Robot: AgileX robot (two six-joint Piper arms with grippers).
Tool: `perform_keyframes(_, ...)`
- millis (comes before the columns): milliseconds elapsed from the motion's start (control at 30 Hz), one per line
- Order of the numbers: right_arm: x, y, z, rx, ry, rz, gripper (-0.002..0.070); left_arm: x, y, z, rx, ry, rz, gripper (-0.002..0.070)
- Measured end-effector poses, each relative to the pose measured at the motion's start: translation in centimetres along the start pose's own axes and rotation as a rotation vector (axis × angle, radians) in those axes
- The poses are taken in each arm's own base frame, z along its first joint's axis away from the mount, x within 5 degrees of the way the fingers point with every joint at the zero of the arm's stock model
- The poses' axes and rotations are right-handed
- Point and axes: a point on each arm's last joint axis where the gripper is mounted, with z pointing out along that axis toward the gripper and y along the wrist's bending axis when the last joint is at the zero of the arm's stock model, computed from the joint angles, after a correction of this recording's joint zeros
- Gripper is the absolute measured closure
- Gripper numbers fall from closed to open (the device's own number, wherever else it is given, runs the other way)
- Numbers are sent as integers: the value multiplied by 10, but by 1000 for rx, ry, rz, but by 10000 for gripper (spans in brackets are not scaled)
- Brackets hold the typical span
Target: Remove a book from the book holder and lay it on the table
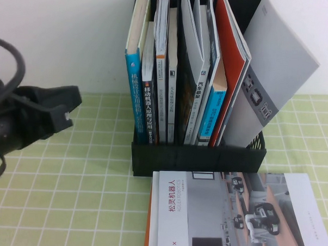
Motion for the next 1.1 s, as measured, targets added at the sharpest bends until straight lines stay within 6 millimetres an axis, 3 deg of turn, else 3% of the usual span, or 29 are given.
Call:
perform_keyframes(133,14,-3,16,-46,107,-56,678,1,-10,11,101,-15,73,678)
perform_keyframes(333,19,-4,24,-69,138,-31,678,5,-22,32,288,5,273,678)
perform_keyframes(500,15,-4,33,-99,154,147,678,-5,-24,56,331,4,290,678)
perform_keyframes(600,-3,6,41,-225,167,242,678,-13,-26,63,338,-6,301,678)
perform_keyframes(767,-63,28,56,-511,315,796,678,-14,-26,67,341,7,336,678)
perform_keyframes(833,-93,36,61,-653,329,876,678,-13,-26,67,340,14,354,678)
perform_keyframes(900,-121,41,66,-770,276,816,678,-12,-26,67,340,25,364,678)
perform_keyframes(1000,-160,48,61,-827,112,373,678,-11,-26,67,342,36,372,678)
perform_keyframes(1100,-180,54,48,-817,-11,-44,678,-10,-27,67,357,44,378,678)
